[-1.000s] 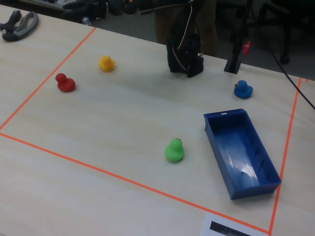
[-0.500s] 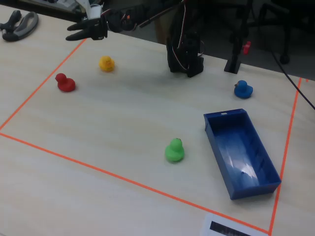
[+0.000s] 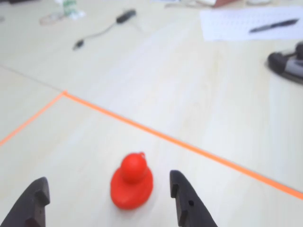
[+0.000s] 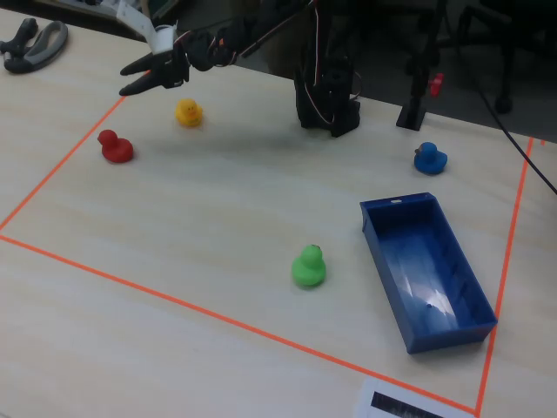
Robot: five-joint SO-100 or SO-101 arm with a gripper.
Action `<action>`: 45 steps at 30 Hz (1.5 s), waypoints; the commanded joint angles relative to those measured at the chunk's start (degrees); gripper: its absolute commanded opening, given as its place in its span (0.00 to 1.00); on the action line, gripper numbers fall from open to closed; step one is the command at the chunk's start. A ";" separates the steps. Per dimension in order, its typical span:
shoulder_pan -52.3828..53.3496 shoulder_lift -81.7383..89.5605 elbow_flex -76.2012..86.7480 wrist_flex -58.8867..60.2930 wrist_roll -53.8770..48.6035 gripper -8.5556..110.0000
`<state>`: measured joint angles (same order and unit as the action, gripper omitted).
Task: Grasp red duck and put it into box.
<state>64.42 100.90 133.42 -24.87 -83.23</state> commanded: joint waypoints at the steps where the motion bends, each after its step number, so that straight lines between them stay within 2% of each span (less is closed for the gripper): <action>1: -0.88 -1.32 -3.87 -1.49 -0.70 0.36; 21: -1.14 -16.70 -17.14 2.90 -1.23 0.35; 40: -2.11 -26.72 -21.45 2.99 -2.64 0.35; 45: -2.29 -28.92 -26.37 7.29 -1.67 0.35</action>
<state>62.67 71.89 111.09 -19.25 -85.52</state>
